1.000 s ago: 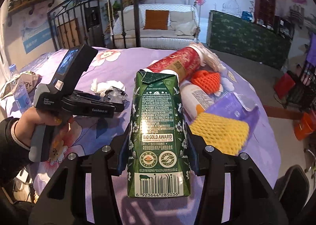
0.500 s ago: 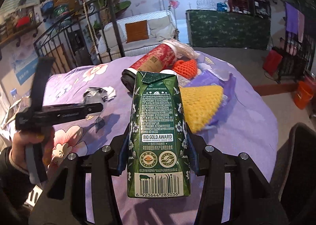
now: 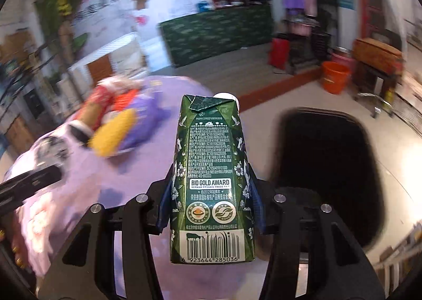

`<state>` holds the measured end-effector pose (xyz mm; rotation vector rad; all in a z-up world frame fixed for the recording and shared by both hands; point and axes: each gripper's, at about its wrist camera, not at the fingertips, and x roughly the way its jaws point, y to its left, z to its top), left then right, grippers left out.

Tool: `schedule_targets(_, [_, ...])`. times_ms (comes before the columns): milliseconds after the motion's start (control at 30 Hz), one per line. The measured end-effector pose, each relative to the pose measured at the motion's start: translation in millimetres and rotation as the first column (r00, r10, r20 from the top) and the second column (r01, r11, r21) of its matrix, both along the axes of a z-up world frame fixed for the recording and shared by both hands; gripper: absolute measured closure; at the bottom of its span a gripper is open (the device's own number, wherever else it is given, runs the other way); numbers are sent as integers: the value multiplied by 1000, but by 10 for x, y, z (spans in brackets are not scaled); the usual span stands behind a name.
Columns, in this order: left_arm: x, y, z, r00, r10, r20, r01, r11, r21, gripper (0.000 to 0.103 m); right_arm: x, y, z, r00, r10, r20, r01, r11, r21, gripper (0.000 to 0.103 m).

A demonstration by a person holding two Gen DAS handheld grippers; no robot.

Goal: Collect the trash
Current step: 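Carry carton and plastic bag to the black bin and release both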

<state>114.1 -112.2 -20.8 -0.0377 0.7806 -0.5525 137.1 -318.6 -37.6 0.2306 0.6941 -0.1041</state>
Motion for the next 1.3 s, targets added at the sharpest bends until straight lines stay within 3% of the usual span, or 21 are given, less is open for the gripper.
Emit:
schedule_targets(167, [-9, -436, -41, 994, -108, 4, 108, 994, 8, 66, 204, -587, -253, 987, -107, -120, 109, 994, 11, 54])
schedule_targets(433, [-112, -865, -69, 978, -210, -10, 210, 977, 23, 66, 620, -1123, -901, 924, -100, -370, 161, 977, 139, 54])
schedule_targets(600, [-115, -1028, -112, 967, -251, -39, 252, 967, 26, 66, 711, -1145, -1080, 898, -106, -426, 181, 974, 139, 53])
schedule_targets(667, [-123, -1085, -118, 963, -264, -57, 266, 964, 21, 66, 729, -1169, -1113, 895, -116, -430, 202, 966, 160, 48])
schedule_targets(733, [-109, -1132, -147, 958, -276, -75, 278, 960, 19, 66, 686, -1193, -1090, 903, -126, -411, 213, 962, 171, 42])
schedule_targets(900, [-78, -1252, -229, 945, -305, -118, 310, 950, 26, 66, 430, -1188, -858, 930, -200, -308, 246, 962, 119, 41])
schedule_targets(1033, [-30, -1454, -274, 929, -342, -143, 349, 937, 26, 66, 97, -1116, -559, 941, -285, -181, 302, 950, 74, 28])
schedule_targets(1100, [1, -1574, -296, 919, -361, -156, 369, 929, 27, 66, -112, -1155, -426, 936, -334, -109, 343, 937, 71, 26])
schedule_targets(1300, [17, -1959, -392, 886, -430, -174, 445, 894, 57, 66, -544, -1330, -219, 895, -445, -19, 445, 895, 41, 20])
